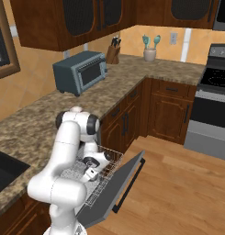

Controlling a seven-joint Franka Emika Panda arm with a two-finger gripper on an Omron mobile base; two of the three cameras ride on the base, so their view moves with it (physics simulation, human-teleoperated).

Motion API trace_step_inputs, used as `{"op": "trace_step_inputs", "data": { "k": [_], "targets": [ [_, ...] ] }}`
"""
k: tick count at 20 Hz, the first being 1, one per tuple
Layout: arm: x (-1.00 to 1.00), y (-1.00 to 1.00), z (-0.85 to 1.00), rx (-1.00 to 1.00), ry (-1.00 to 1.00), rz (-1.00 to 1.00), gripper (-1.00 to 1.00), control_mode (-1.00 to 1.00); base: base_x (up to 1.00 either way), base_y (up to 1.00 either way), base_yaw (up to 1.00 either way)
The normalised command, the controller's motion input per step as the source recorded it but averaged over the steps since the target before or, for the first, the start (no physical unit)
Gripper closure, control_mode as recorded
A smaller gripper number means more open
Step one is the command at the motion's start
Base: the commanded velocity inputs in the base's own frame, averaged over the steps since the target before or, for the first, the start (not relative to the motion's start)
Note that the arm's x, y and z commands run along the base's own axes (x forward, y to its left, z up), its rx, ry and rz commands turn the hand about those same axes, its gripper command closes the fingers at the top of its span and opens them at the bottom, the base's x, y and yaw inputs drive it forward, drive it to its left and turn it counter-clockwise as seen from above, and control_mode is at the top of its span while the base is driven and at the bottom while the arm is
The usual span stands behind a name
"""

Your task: Pick up the cup and bowl from the counter, place them in the dishwasher, and close the dishwasher door.

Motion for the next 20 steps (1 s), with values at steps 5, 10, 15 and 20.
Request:
{"op": "trace_step_inputs", "data": {
  "k": [5,10,15,20],
  "targets": [
    [-0.46,-0.50,0.35,0.00,-0.11,0.00,-1.00,-1.00,0.00,0.00,0.00],
    [-0.57,-0.20,0.55,0.00,-0.15,0.00,-1.00,-1.00,0.00,0.00,0.00],
    [-0.94,-0.09,0.98,0.00,-0.29,0.00,-1.00,-1.00,0.00,0.00,0.00],
    [-0.51,0.00,1.00,-0.04,-0.37,0.00,-1.00,-1.00,0.00,0.00,0.00]
  ]
}}
